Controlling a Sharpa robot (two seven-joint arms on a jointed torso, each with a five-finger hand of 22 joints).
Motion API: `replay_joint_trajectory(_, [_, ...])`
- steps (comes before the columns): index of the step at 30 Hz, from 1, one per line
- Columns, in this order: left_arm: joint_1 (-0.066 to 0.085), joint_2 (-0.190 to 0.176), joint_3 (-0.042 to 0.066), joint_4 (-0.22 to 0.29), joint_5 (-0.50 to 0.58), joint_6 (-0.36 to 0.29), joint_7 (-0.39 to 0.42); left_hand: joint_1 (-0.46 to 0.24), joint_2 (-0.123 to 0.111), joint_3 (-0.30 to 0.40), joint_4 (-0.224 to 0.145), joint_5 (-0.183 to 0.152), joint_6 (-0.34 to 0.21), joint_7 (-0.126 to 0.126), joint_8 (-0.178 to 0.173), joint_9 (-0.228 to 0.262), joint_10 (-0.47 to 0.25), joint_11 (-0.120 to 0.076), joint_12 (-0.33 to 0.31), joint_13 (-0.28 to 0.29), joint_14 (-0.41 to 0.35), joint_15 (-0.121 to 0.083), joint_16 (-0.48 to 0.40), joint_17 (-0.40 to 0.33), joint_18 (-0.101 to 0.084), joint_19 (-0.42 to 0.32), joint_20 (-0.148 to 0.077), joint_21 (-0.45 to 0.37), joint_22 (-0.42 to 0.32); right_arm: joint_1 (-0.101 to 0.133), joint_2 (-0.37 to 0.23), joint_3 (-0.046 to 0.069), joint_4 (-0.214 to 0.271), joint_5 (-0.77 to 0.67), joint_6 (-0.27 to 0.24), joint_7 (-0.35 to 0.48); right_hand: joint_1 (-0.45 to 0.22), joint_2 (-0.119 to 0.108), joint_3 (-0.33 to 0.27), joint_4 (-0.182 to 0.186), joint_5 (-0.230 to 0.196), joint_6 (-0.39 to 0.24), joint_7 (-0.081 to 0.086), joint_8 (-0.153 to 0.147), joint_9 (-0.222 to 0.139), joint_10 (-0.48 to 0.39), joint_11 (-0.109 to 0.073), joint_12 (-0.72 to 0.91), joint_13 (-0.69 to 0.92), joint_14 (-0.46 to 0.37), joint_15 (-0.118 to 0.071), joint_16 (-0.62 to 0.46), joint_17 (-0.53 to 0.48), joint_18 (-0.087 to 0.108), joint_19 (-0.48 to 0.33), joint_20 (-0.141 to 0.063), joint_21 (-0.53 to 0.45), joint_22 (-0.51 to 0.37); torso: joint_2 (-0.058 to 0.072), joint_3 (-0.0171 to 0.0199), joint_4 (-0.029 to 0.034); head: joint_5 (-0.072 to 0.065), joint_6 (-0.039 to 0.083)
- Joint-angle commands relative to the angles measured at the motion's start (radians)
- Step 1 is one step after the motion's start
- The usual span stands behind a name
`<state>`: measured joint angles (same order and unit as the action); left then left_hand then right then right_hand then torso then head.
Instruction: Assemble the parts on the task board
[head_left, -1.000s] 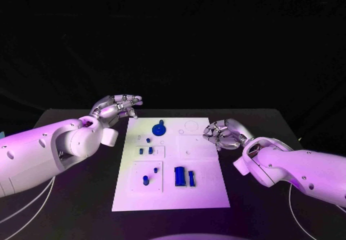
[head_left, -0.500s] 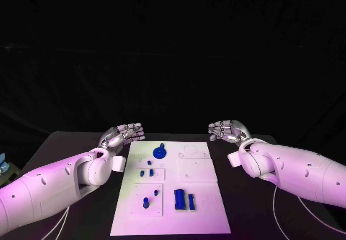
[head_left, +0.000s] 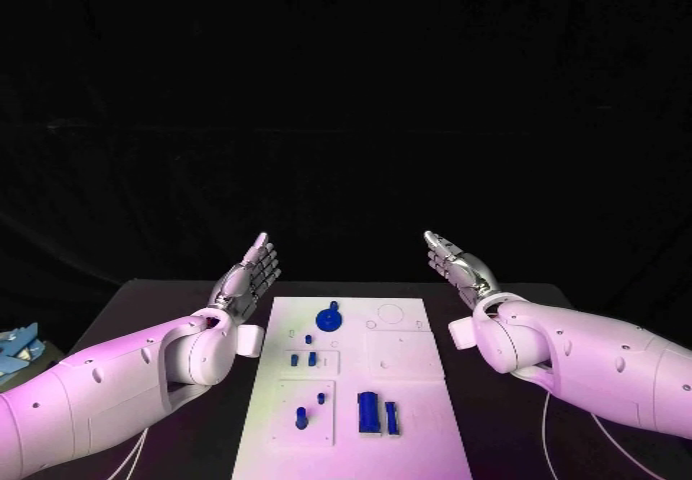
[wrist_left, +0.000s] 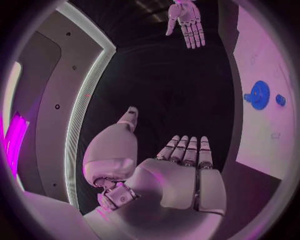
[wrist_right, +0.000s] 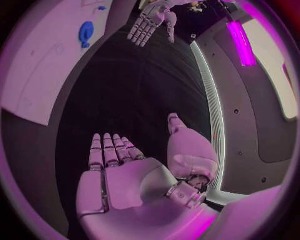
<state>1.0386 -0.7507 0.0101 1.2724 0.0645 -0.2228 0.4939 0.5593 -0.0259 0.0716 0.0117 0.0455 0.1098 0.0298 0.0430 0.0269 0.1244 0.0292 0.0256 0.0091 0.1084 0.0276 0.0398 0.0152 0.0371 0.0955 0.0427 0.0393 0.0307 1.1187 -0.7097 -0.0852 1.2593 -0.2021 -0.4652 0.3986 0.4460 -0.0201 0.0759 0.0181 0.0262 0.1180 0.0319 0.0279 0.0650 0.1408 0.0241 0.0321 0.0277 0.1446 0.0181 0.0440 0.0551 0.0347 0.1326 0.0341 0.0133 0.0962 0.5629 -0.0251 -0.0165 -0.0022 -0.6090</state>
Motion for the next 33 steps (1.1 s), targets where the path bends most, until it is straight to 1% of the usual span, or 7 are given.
replay_joint_trajectory(1, [0.003, -0.004, -0.001, 0.048, -0.021, -0.146, 0.011, -0.559, 0.026, -0.072, -0.012, -0.046, -0.110, -0.030, -0.043, -0.027, -0.124, -0.029, -0.026, -0.009, -0.108, -0.028, -0.040, -0.015, -0.037, -0.096, -0.043, -0.039, -0.031, -0.015, -0.015, 0.017, 0.074, 0.076, -0.115, 0.052, -0.446, 0.020, -0.076, -0.018, -0.026, -0.118, -0.032, -0.028, -0.065, -0.141, -0.024, -0.032, -0.028, -0.145, -0.018, -0.044, -0.055, -0.035, -0.133, -0.034, -0.013, -0.096, -0.018, 0.0247, 0.0162, 0.002, 0.009])
replay_joint_trajectory(3, [0.005, -0.009, -0.003, 0.095, -0.029, -0.222, 0.014, -0.559, 0.026, -0.072, -0.012, -0.046, -0.110, -0.030, -0.043, -0.027, -0.124, -0.029, -0.026, -0.009, -0.108, -0.028, -0.040, -0.015, -0.037, -0.096, -0.043, -0.039, -0.031, -0.031, -0.032, 0.037, 0.144, 0.113, -0.171, 0.073, -0.446, 0.020, -0.076, -0.018, -0.026, -0.118, -0.032, -0.028, -0.065, -0.141, -0.024, -0.032, -0.028, -0.145, -0.018, -0.044, -0.055, -0.035, -0.133, -0.034, -0.013, -0.096, -0.019, 0.0251, 0.0165, 0.002, 0.009])
replay_joint_trajectory(6, [0.007, -0.014, -0.005, 0.153, -0.039, -0.315, 0.017, -0.559, 0.026, -0.072, -0.012, -0.046, -0.110, -0.030, -0.043, -0.027, -0.124, -0.029, -0.026, -0.009, -0.108, -0.028, -0.040, -0.015, -0.037, -0.096, -0.043, -0.039, -0.031, -0.046, -0.047, 0.057, 0.211, 0.149, -0.225, 0.092, -0.446, 0.020, -0.076, -0.018, -0.026, -0.118, -0.032, -0.028, -0.065, -0.141, -0.024, -0.032, -0.028, -0.145, -0.018, -0.044, -0.055, -0.035, -0.133, -0.034, -0.013, -0.096, -0.019, 0.0251, 0.0165, 0.002, 0.009])
replay_joint_trajectory(10, [0.009, -0.022, -0.007, 0.226, -0.052, -0.432, 0.022, -0.559, 0.026, -0.072, -0.012, -0.046, -0.110, -0.030, -0.043, -0.027, -0.124, -0.029, -0.026, -0.009, -0.108, -0.028, -0.040, -0.015, -0.037, -0.096, -0.043, -0.039, -0.031, -0.062, -0.063, 0.077, 0.281, 0.186, -0.281, 0.113, -0.446, 0.020, -0.076, -0.018, -0.026, -0.118, -0.032, -0.028, -0.065, -0.141, -0.024, -0.032, -0.028, -0.145, -0.018, -0.044, -0.055, -0.035, -0.133, -0.034, -0.013, -0.096, -0.019, 0.0251, 0.0165, 0.002, 0.009])
replay_joint_trajectory(12, [0.010, -0.024, -0.008, 0.250, -0.056, -0.470, 0.023, -0.559, 0.026, -0.072, -0.012, -0.046, -0.110, -0.030, -0.043, -0.027, -0.124, -0.029, -0.026, -0.009, -0.108, -0.028, -0.040, -0.015, -0.037, -0.096, -0.043, -0.039, -0.031, -0.066, -0.067, 0.082, 0.298, 0.196, -0.295, 0.118, -0.446, 0.020, -0.076, -0.018, -0.026, -0.118, -0.032, -0.028, -0.065, -0.141, -0.024, -0.032, -0.028, -0.145, -0.018, -0.044, -0.055, -0.035, -0.133, -0.034, -0.013, -0.096, -0.019, 0.0251, 0.0165, 0.002, 0.009])
replay_joint_trajectory(19, [0.011, -0.029, -0.010, 0.297, -0.064, -0.546, 0.026, -0.559, 0.026, -0.072, -0.012, -0.046, -0.110, -0.030, -0.043, -0.027, -0.124, -0.029, -0.026, -0.009, -0.108, -0.028, -0.040, -0.015, -0.037, -0.096, -0.043, -0.039, -0.031, -0.069, -0.070, 0.085, 0.311, 0.202, -0.305, 0.121, -0.446, 0.020, -0.076, -0.018, -0.026, -0.118, -0.032, -0.028, -0.065, -0.141, -0.024, -0.032, -0.028, -0.145, -0.018, -0.044, -0.055, -0.035, -0.133, -0.034, -0.013, -0.096, -0.019, 0.0251, 0.0165, 0.002, 0.009])
replay_joint_trajectory(33, [0.011, -0.029, -0.010, 0.298, -0.064, -0.547, 0.026, -0.559, 0.026, -0.072, -0.012, -0.046, -0.110, -0.030, -0.043, -0.027, -0.124, -0.029, -0.026, -0.009, -0.108, -0.028, -0.040, -0.015, -0.037, -0.096, -0.043, -0.039, -0.031, -0.069, -0.070, 0.085, 0.311, 0.202, -0.305, 0.121, -0.446, 0.020, -0.076, -0.018, -0.026, -0.118, -0.032, -0.028, -0.065, -0.141, -0.024, -0.032, -0.028, -0.145, -0.018, -0.044, -0.055, -0.035, -0.133, -0.034, -0.013, -0.096, -0.019, 0.0251, 0.0165, 0.002, 0.009])
